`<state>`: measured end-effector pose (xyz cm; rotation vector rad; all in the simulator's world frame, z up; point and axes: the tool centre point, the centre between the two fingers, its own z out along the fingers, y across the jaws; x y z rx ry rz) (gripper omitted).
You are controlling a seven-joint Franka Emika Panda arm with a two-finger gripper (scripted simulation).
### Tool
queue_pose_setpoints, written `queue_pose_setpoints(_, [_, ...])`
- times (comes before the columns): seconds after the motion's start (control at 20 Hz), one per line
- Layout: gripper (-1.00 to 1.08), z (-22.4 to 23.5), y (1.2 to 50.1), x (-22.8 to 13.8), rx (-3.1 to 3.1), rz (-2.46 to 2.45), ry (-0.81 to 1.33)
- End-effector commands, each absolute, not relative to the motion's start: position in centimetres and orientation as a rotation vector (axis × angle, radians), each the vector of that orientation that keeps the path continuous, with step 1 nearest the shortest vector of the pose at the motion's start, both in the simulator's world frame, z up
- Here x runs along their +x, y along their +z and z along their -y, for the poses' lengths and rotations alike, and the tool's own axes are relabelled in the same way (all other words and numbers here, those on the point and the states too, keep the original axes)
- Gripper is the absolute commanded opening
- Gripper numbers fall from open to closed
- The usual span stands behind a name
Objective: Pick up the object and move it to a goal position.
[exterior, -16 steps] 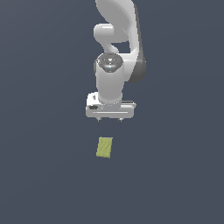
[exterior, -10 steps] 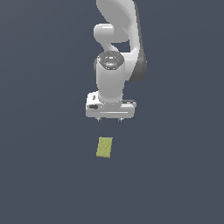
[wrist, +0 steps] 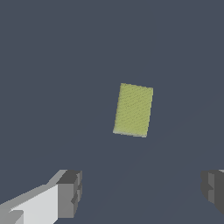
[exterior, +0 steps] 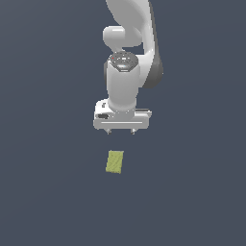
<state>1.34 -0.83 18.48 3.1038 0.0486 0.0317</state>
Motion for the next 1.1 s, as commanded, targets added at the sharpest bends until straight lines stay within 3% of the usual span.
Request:
queue_pose_setpoints(0.0, [1.00,1.0,18.0,1.6,3.105,-0.041,0.029])
queue_pose_setpoints(1.05, [1.00,3.6,7.2,6.5,3.135,0.135,0.003])
